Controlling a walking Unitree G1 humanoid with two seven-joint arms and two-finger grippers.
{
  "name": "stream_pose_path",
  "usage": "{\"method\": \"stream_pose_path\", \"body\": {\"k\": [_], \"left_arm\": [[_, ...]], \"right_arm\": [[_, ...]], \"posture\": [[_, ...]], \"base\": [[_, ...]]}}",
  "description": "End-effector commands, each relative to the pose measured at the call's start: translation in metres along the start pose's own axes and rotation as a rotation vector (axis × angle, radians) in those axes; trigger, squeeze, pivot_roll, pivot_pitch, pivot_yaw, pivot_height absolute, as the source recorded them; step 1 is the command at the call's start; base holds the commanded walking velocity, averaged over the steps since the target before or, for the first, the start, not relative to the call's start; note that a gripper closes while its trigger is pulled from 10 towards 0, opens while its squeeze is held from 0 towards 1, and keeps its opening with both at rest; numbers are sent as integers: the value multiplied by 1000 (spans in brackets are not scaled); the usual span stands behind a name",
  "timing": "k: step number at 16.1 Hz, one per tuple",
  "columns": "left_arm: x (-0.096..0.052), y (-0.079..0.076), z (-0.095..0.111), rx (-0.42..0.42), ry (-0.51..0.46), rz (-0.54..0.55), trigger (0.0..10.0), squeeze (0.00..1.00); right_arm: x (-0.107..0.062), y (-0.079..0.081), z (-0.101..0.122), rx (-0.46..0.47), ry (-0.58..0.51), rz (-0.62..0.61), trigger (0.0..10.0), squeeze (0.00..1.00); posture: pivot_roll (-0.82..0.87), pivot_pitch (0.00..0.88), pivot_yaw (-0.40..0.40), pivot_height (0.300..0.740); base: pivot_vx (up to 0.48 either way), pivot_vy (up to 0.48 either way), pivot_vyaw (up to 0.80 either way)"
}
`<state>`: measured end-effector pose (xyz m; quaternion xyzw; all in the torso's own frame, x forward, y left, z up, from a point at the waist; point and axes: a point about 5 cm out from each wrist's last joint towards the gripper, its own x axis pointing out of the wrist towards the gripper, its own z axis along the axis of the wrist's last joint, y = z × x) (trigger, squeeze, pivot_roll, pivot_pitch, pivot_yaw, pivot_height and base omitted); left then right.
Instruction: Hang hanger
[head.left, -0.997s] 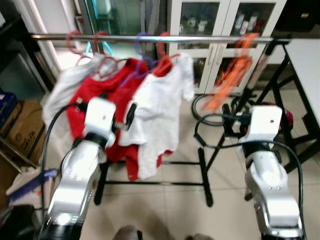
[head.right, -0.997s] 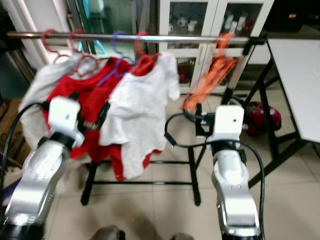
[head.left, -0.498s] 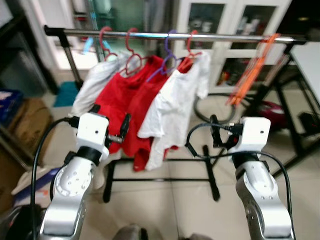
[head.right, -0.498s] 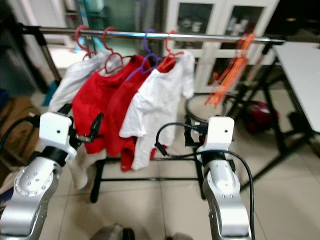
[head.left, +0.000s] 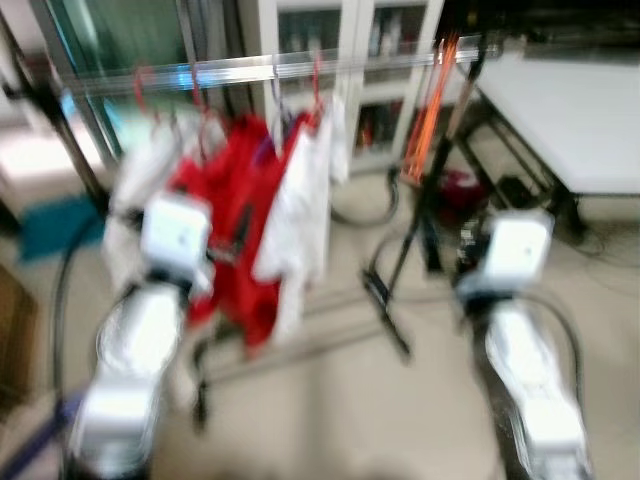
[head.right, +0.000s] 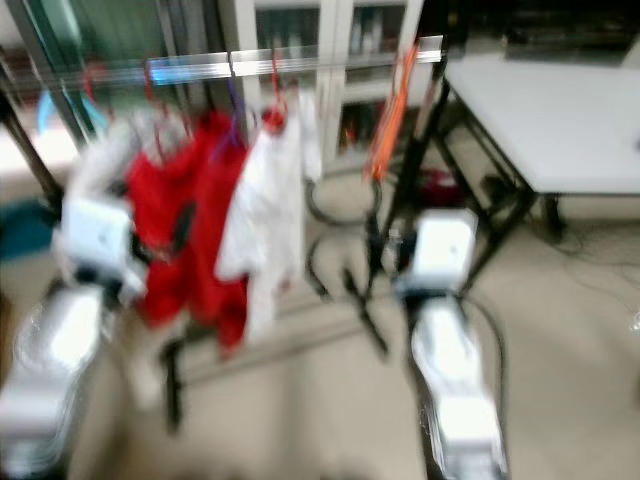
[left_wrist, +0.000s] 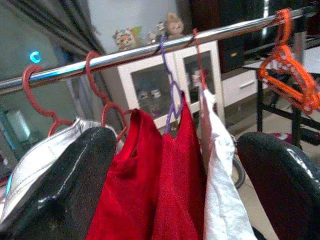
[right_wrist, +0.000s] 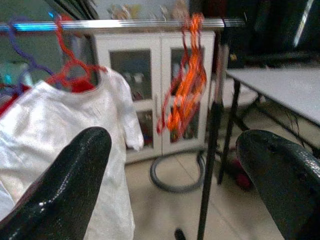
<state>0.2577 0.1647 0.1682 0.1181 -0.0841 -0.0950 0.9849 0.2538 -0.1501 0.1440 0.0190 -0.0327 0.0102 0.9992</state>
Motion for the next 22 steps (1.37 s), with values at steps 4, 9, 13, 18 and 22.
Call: {"method": "stream_pose_path", "body": {"k": [4,9,13,18,22], "left_arm": [[-6,6,-2,0,17,19,10000,0],[-6,2,0,0,0,0,10000,0],[-4,4,4,13,2,13,10000,0],[5,5,9,12,-21,-19,10000,0],[18,2,17,59,-48,-78,10000,0]], "right_arm": [[7,5,4,-23,-20,14,10000,0],[5,5,1,-6,-6,50,10000,0],[7,5,9,-27,-30,78,10000,0],[4,5,13,-11,-49,49,10000,0],[5,5,16,-22,-74,52,10000,0]], "posture": [[55,20,-18,740],[66,39,-60,740],[39,58,-62,740],[23,55,-19,740],[30,51,-10,740]], "base": [[0,480,0],[0,64,0],[0,0,0],[0,384,-320],[0,240,-317]]}}
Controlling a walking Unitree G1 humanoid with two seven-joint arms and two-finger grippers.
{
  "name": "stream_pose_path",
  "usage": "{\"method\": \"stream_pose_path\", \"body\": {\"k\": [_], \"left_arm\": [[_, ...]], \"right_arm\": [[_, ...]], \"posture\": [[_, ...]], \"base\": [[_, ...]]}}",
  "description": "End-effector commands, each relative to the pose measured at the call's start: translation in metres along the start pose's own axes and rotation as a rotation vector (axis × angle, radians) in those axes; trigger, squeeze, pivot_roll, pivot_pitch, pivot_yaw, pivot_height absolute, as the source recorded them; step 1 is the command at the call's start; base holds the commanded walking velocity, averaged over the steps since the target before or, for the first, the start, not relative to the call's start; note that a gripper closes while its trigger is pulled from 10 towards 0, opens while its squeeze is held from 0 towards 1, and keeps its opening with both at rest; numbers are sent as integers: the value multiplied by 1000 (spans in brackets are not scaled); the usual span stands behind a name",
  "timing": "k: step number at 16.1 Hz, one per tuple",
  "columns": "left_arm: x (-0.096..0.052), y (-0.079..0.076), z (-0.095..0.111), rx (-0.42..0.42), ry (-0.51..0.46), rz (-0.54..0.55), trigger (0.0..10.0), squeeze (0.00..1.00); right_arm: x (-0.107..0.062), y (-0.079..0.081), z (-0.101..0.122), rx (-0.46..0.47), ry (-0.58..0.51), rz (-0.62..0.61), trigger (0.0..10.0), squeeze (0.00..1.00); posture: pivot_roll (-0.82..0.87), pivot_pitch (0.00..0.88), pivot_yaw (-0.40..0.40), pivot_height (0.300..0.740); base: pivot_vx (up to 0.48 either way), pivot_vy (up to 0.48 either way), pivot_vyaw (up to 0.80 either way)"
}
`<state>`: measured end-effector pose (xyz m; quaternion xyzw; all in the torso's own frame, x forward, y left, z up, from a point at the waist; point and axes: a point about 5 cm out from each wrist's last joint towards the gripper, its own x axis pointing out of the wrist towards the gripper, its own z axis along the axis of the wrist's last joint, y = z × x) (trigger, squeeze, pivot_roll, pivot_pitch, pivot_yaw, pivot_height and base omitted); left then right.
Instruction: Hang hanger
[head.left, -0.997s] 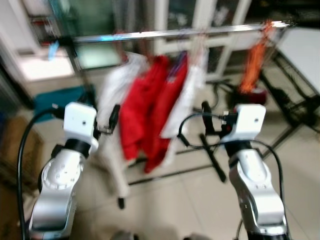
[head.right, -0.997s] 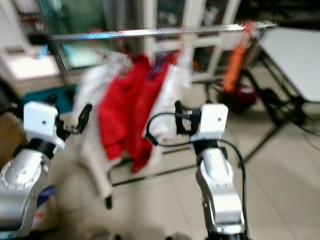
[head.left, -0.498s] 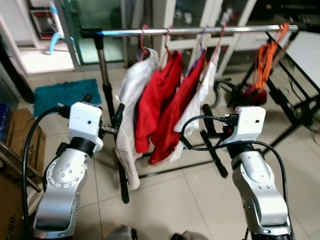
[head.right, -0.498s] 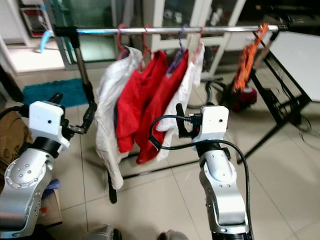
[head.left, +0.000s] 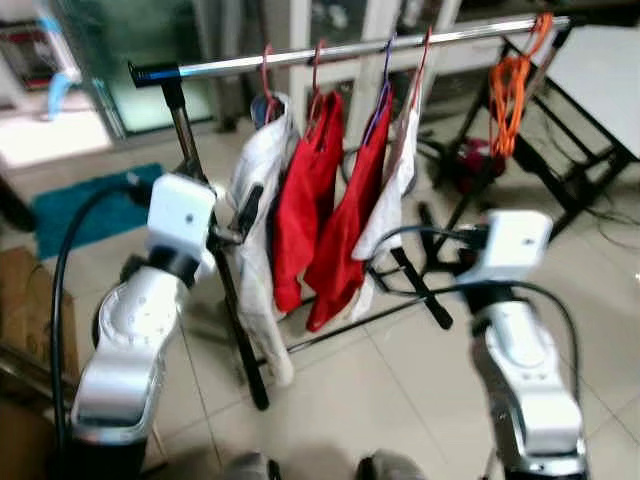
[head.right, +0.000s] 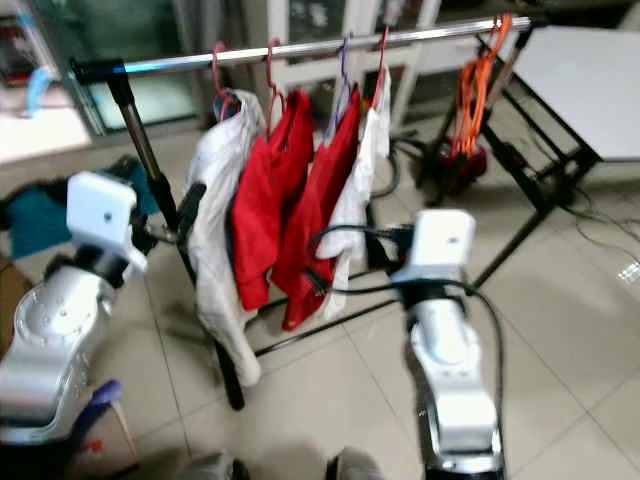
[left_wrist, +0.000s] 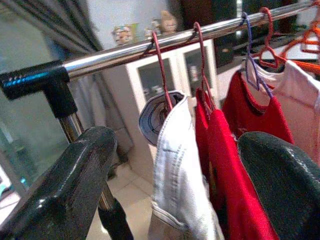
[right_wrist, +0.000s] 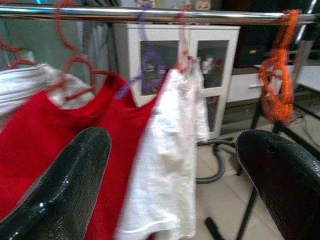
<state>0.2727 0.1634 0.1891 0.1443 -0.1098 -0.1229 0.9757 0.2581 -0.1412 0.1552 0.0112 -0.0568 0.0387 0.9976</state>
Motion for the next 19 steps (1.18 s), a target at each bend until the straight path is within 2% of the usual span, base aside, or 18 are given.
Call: {"method": "stream_pose_path", "body": {"k": [1,2,4,6,9,10,12,14,19], "left_arm": [[4,-5,1,43,3,-35,10000,0],[8,-5,2,48,2,-15,10000,0],[11,-4,2,6,4,18,10000,0],[9,-3,0,-62,25,32,10000,0],[8,-1,-3,-58,41,47,10000,0],[8,-1,1,-57,11,49,10000,0],[8,1,0,-81,29,64,10000,0],[8,0,-2,-50,36,44,10000,0],[11,-1,0,-64,27,30,10000,0]], "right_arm": [[0,-3,6,-11,-29,-4,10000,0],[1,-3,7,-9,-33,-7,10000,0],[2,-4,7,-8,-38,-18,10000,0],[3,-4,8,-9,-39,-15,10000,0],[5,-4,6,-23,-22,2,10000,0],[6,-4,6,-28,-13,17,10000,0],[6,3,3,-33,9,98,10000,0],[1,13,0,-23,39,190,10000,0],[1,15,5,-16,15,202,10000,0]], "posture": [[33,49,-6,740],[34,46,-3,740],[36,43,-5,740],[44,46,-10,740],[46,48,-15,740],[46,50,-16,740],[46,52,-15,740],[40,49,-12,740],[40,49,-4,740]], "base": [[0,-480,0],[0,-480,0],[0,-480,0],[0,0,0],[0,0,0],[0,0,0],[0,0,0],[0,0,0],[55,0,0]]}}
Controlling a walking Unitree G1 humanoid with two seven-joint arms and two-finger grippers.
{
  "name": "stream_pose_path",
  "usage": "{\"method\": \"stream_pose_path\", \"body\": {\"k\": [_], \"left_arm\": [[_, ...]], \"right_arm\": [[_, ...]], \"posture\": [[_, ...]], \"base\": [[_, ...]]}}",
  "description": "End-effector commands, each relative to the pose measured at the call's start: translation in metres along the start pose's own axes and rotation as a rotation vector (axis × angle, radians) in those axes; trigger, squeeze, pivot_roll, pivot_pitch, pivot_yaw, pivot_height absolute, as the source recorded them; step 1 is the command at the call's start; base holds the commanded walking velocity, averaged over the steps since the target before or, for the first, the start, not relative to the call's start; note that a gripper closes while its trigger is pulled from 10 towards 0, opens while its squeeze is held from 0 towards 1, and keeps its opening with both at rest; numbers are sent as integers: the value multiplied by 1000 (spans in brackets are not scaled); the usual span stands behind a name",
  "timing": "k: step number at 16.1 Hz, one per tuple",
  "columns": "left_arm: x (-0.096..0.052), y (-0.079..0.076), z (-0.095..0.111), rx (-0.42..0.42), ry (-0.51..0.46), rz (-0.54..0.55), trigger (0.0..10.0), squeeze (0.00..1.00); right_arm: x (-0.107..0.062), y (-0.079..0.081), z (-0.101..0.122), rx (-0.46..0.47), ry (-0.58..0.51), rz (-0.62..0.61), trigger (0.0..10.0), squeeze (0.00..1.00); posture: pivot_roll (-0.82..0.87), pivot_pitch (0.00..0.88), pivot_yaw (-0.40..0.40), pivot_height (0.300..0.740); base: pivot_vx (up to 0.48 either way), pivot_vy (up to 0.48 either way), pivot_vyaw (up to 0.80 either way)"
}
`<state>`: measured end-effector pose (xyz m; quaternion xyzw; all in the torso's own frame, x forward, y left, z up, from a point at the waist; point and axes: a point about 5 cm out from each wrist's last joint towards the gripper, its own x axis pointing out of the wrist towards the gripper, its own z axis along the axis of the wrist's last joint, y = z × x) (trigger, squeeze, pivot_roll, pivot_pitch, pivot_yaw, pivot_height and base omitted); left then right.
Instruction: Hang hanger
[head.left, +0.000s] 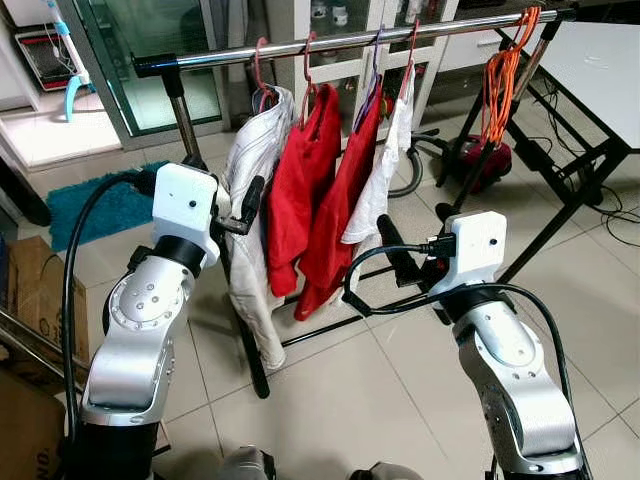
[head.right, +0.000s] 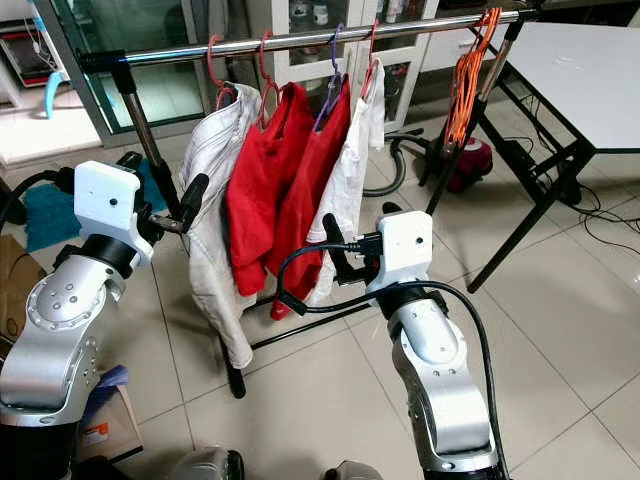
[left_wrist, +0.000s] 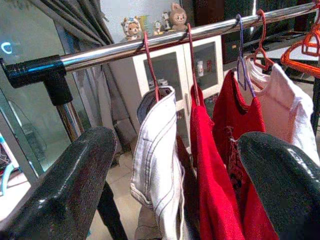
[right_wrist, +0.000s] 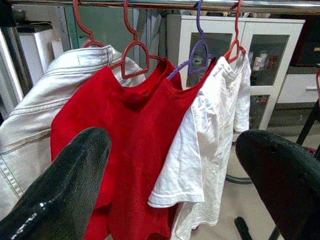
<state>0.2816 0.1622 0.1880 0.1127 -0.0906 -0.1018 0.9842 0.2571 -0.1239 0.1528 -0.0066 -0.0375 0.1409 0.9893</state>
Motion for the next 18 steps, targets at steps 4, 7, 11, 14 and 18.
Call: {"method": "stream_pose_path", "body": {"k": [4,7,11,14,18], "left_arm": [[6,3,3,5,-11,-5,10000,0],[6,0,4,1,-13,-21,10000,0],[2,-12,3,-90,-26,-58,10000,0],[-7,-26,8,-133,-52,-115,10000,0],[-6,-34,11,-139,-54,-121,10000,0]], "right_arm": [[2,-3,12,24,-49,-17,10000,0],[2,-5,13,33,-56,-23,10000,0],[-3,-4,15,64,-67,-10,10000,0],[-10,-5,21,82,-120,4,10000,0],[-13,-1,25,79,-139,50,10000,0]], "posture": [[39,43,1,740],[35,50,3,740],[23,59,2,740],[20,70,-5,740],[16,79,-14,740]], "base": [[340,0,0],[398,0,0],[419,0,-400],[416,0,-438],[81,0,0]]}}
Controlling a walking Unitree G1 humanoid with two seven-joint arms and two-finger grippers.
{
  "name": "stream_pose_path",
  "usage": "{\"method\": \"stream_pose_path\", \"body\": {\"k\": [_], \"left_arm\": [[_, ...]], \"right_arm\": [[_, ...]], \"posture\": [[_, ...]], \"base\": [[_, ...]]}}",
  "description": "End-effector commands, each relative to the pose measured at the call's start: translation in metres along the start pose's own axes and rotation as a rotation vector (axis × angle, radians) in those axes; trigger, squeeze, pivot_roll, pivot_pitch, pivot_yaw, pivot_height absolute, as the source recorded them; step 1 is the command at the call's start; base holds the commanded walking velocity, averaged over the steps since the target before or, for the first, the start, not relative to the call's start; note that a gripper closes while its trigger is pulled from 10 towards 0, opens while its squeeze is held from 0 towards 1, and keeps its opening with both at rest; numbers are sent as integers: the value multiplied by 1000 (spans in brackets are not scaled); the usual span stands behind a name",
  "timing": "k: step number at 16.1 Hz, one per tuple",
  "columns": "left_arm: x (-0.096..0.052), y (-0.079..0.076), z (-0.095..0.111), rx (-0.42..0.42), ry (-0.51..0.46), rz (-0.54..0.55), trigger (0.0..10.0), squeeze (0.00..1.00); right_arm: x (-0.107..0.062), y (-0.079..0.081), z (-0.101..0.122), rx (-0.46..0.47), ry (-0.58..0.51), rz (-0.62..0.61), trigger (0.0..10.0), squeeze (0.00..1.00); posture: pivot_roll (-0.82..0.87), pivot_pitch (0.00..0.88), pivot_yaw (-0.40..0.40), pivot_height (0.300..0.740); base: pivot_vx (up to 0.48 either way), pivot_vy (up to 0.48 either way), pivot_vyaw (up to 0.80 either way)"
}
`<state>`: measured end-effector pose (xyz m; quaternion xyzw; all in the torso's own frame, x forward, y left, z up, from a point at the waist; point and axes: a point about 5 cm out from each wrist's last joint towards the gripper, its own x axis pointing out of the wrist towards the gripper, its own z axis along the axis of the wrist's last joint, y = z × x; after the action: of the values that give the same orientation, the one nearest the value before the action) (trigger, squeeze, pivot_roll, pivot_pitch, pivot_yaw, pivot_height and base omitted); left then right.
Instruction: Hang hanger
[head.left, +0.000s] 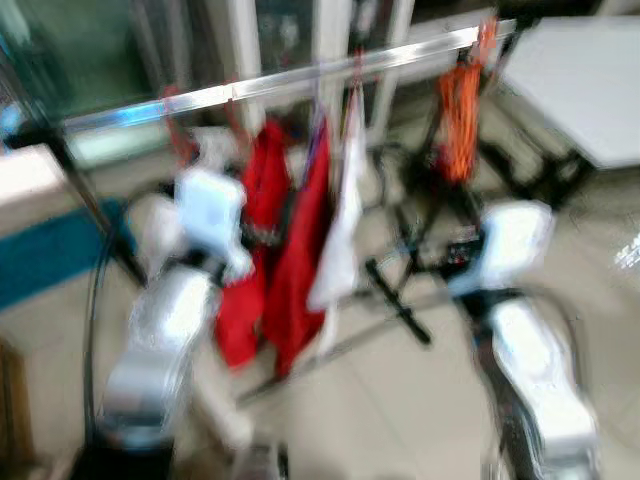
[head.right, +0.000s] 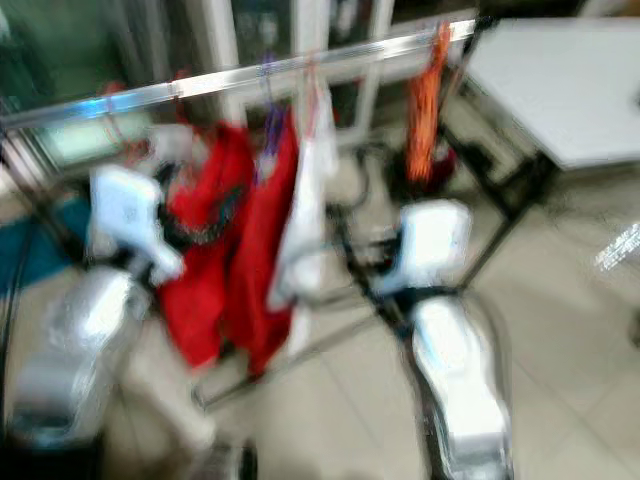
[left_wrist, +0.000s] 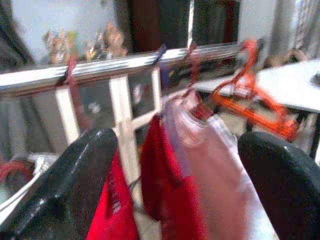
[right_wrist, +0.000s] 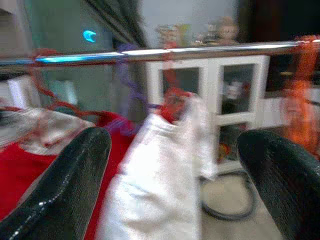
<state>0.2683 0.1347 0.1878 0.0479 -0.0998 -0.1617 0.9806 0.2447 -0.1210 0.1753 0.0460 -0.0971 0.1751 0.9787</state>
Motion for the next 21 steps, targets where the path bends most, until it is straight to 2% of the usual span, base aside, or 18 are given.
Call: {"method": "stream_pose_path", "body": {"k": [1,3,5,8,10,11,12,14,16,17,18,21], "left_arm": [[3,-3,1,22,12,6,10000,0],[5,0,0,36,32,27,10000,0],[11,10,-5,73,100,83,10000,0],[17,22,7,68,82,141,10000,0],[21,27,7,75,109,156,10000,0],[23,31,6,54,126,183,10000,157],[23,34,5,39,137,214,10000,141],[23,38,5,32,138,235,10000,0],[20,31,11,-10,97,199,10000,0],[16,27,10,-7,99,181,10000,0],[11,22,6,32,113,172,10000,0],[4,9,8,41,98,103,10000,0]], "right_arm": [[-3,-7,3,-7,4,-18,10000,0],[-2,-7,3,0,16,-6,10000,0],[-1,-4,4,-3,26,38,10000,0],[-5,7,12,7,17,246,10000,0],[-6,7,14,4,23,303,10000,0],[-5,6,14,-8,31,312,10000,0],[-4,4,13,-12,38,308,10000,0],[0,-1,11,-33,56,277,10000,0],[1,-5,11,-26,44,198,10000,0],[1,-6,11,-3,37,164,10000,0],[0,-5,9,3,41,137,10000,0],[-9,2,5,9,57,132,10000,0]], "posture": [[15,75,-17,740],[13,74,-16,740],[12,67,-11,740],[11,65,-7,740],[16,62,-10,740],[16,62,-10,740],[17,64,-15,740],[18,64,-21,740],[20,65,-26,740],[18,67,-25,740],[17,72,-22,740],[7,89,-20,740]], "base": [[0,0,0],[0,0,0],[0,0,0],[0,0,0],[0,0,0],[0,0,0],[0,0,0],[0,0,0],[0,0,0],[0,0,0],[0,0,0],[0,0,0]]}}
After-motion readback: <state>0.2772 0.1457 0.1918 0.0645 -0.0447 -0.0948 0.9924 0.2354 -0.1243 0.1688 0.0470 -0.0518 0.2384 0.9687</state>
